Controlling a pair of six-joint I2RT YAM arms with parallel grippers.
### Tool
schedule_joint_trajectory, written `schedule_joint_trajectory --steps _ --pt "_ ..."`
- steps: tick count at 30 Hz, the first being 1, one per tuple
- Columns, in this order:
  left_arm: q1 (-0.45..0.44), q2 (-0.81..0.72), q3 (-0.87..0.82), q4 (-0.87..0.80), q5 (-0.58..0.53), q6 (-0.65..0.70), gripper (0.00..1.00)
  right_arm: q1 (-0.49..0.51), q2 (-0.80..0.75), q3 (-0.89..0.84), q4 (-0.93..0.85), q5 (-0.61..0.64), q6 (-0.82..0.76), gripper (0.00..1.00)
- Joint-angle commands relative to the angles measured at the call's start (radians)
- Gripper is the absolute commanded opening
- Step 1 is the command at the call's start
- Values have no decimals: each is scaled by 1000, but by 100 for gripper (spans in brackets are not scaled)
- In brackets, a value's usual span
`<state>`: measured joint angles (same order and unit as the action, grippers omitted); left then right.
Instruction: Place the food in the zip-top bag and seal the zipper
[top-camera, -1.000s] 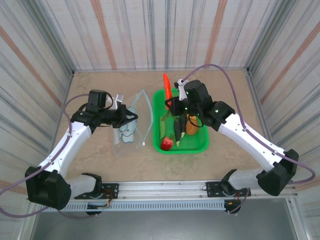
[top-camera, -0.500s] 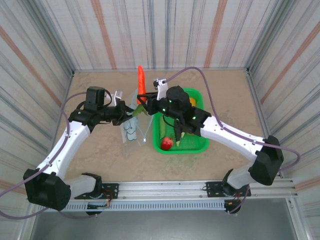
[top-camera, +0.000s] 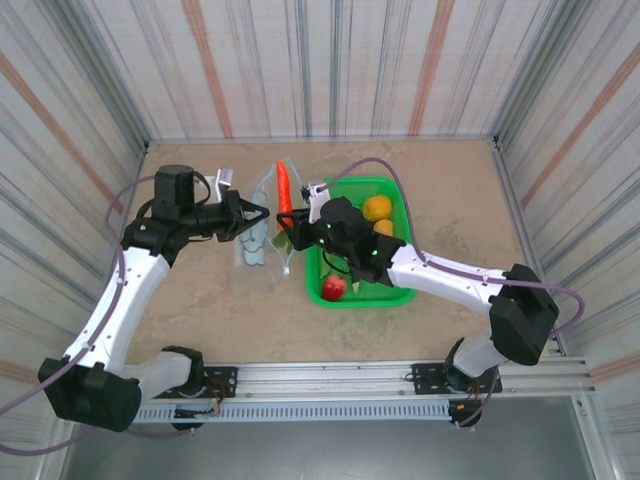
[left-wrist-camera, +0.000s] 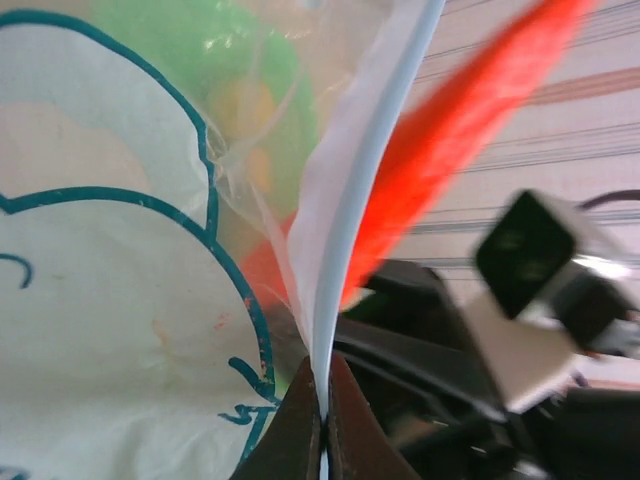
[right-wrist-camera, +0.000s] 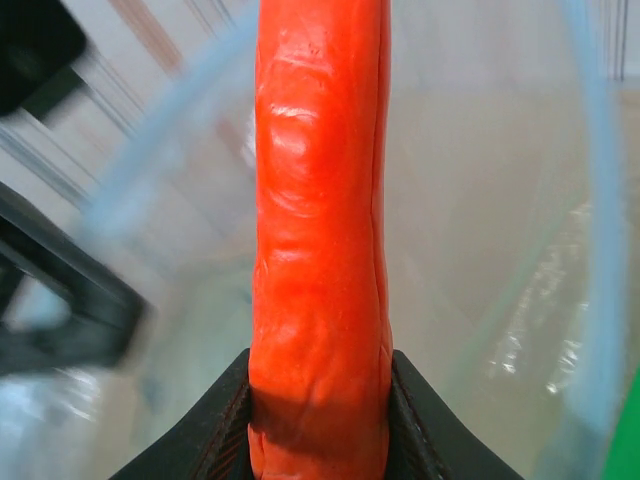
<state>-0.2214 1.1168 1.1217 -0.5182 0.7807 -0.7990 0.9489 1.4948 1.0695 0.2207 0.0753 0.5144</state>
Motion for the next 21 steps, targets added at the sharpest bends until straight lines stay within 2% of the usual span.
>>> schedule_joint_trajectory --steps 1,4,7,9,13,21 --pt "11 -20 37 21 33 -7 0 3 -18 -3 -53 8 -16 11" --pt "11 -21 37 39 35 -13 0 4 6 36 -117 -60 -16 20" --pt "11 -21 33 45 30 -15 0 4 30 68 -147 -134 -7 36" --pt "11 -21 27 46 29 -14 0 5 35 82 -164 -142 1 46" --pt "11 -26 8 44 25 -5 0 1 13 88 -174 -151 -5 57" --pt "11 -34 -3 8 4 33 0 -17 -29 172 -301 -162 -43 59"
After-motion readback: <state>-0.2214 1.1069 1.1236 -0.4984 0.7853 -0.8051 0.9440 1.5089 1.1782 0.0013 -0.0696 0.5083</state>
